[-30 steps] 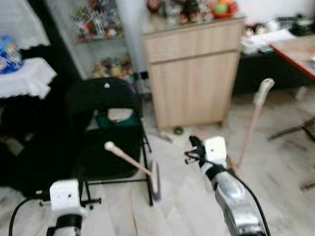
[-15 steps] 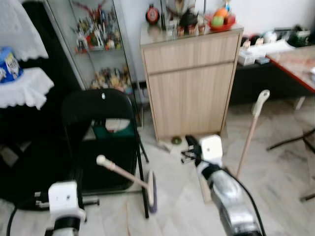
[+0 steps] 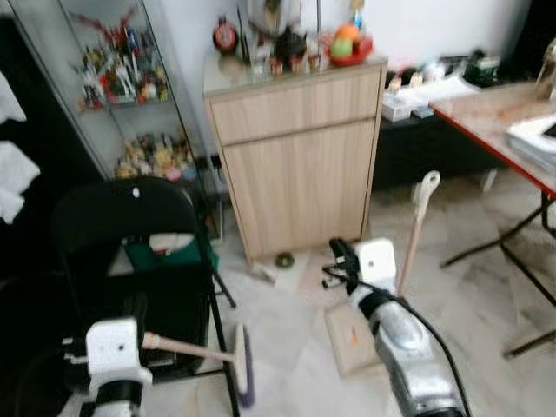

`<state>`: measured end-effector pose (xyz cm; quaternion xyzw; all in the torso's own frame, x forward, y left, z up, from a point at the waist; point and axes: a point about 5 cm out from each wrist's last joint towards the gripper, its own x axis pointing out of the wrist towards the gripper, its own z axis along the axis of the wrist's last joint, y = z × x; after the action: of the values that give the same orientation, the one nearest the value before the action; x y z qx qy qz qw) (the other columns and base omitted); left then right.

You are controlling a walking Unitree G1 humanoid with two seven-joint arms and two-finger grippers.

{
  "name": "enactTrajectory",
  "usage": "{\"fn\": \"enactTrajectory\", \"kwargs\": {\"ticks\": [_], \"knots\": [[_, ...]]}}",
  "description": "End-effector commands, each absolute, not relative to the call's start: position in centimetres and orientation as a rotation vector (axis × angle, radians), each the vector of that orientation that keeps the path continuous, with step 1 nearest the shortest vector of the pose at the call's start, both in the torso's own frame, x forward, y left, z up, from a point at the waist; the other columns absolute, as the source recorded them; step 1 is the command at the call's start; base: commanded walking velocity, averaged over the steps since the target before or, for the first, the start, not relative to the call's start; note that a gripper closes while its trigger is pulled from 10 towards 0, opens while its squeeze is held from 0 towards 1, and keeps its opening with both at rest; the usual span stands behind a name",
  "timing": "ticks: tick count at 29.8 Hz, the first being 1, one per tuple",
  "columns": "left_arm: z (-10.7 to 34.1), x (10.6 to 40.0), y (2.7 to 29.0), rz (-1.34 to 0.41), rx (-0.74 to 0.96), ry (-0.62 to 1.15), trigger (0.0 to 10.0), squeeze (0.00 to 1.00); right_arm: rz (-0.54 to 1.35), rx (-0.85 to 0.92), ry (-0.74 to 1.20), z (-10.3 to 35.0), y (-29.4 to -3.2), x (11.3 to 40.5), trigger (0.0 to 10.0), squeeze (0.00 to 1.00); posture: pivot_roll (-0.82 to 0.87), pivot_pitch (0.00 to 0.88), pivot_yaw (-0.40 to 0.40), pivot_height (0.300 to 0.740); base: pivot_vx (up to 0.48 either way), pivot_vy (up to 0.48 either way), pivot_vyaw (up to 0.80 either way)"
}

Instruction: Sweep floor

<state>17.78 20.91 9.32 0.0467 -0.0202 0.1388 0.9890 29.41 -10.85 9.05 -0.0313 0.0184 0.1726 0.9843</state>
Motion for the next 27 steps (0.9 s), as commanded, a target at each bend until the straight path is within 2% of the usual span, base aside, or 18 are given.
{"fn": "enactTrajectory", "kwargs": {"ticks": [1, 7, 19, 23, 24, 25, 26, 27], "knots": [[9.0, 17.7, 21.3, 0.31, 0.049, -0.02, 10.0, 0.0, 0.343, -0.065, 0.03, 9.2, -11.1, 29.5, 10.0, 0.0, -0.14, 0.0, 0.117, 0.74, 0.0, 0.0, 0.0], [8.7, 17.9, 22.4, 0.369, -0.076, -0.027, 10.0, 0.0, 0.334, -0.072, 0.032, 9.3, -11.4, 29.8, 10.0, 0.0, -0.16, 0.0, 0.108, 0.74, 0.0, 0.0, 0.0], [7.9, 17.8, 21.7, 0.366, -0.088, -0.013, 10.0, 0.0, 0.331, -0.119, 0.03, 9.9, -13.1, 29.7, 10.0, 0.0, -0.2, 0.0, 0.065, 0.74, 0.0, 0.0, 0.0], [7.8, 18.1, 21.5, 0.361, -0.074, 0.0, 10.0, 0.0, 0.341, -0.122, 0.029, 10.0, -12.7, 29.9, 10.0, 0.0, -0.2, 0.0, 0.065, 0.74, 0.0, 0.0, 0.0], [7.8, 18.1, 21.5, 0.361, -0.075, 0.003, 10.0, 0.93, 0.346, -0.119, 0.027, 10.0, -12.5, 29.8, 10.0, 0.0, -0.2, 0.0, 0.065, 0.74, 0.0, 0.0, 0.0], [7.7, 18.1, 21.5, 0.362, -0.077, 0.004, 10.0, 0.93, 0.35, -0.117, 0.026, 10.0, -12.4, 29.8, 10.0, 0.0, -0.2, 0.0, 0.066, 0.74, 0.0, 0.0, 0.0], [7.8, 18.0, 21.6, 0.362, -0.078, 0.003, 10.0, 1.0, 0.356, -0.114, 0.025, 10.0, -12.2, 29.7, 10.0, 0.0, -0.19, 0.0, 0.068, 0.74, 0.0, 0.0, 0.0], [7.8, 18.0, 21.6, 0.362, -0.079, 0.001, 10.0, 1.0, 0.36, -0.112, 0.025, 9.9, -12.0, 29.7, 10.0, 0.0, -0.19, 0.0, 0.068, 0.74, 0.0, 0.0, 0.0]]}}
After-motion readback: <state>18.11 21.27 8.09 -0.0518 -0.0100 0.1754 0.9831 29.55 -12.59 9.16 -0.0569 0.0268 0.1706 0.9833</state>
